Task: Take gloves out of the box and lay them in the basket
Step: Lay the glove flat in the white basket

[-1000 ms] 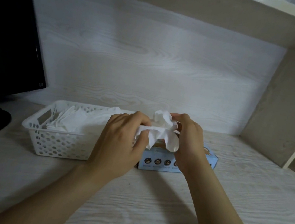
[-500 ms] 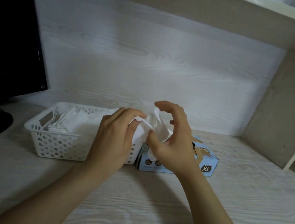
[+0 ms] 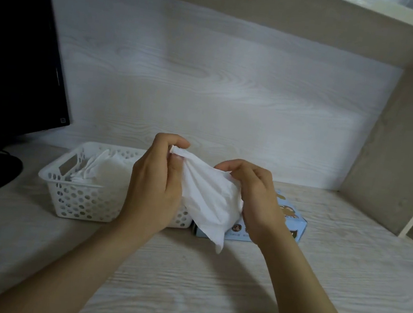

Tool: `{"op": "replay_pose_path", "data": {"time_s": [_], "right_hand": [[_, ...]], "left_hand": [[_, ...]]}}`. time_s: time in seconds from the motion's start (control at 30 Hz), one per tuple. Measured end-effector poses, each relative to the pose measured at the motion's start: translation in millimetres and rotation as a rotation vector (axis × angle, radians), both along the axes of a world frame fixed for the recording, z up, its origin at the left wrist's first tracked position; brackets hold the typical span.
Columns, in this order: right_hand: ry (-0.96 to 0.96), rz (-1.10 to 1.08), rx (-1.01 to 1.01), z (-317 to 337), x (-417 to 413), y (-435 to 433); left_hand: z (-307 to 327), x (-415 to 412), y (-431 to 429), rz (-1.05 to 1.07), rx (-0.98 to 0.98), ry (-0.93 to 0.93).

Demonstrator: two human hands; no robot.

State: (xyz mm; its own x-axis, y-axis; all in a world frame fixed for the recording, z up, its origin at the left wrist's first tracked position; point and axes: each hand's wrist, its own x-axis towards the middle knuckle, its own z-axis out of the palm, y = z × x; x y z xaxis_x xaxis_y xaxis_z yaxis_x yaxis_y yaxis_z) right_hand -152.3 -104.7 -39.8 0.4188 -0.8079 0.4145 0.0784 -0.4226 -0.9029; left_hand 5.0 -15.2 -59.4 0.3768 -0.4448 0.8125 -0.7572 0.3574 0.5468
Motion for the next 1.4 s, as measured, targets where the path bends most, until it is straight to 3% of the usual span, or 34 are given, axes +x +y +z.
{"op": "replay_pose_path", "data": {"time_s": [0.17, 0.27, 0.37, 0.6, 0.83, 1.23, 1.4], "right_hand": [[0.208, -0.024, -0.181, -3, -1, 0], [0.189, -0.101, -0.296, -11, 2, -8], [0.145, -0.135, -0.284, -12, 0, -12], [-0.071, 0.009, -0.235, -4, -6, -9], [-0.143, -0.003, -0.055, -1, 4, 1], [0.335, -0.45, -0.466, 12, 56, -21], [0.44, -0.496, -0.479, 24, 87, -29]], "left_hand": [[4, 3, -1, -0.032, -0.031, 0.086], [7, 5, 1, -0.035, -0.051, 0.106], [7, 8, 0, -0.047, -0.034, 0.125], [14, 21, 0, -0.151, -0.028, 0.186], [22, 44, 1, -0.117, -0.037, 0.216], [28, 84, 4, 0.213, 0.111, 0.02], [25, 98, 4, 0.263, 0.146, 0.126]]}}
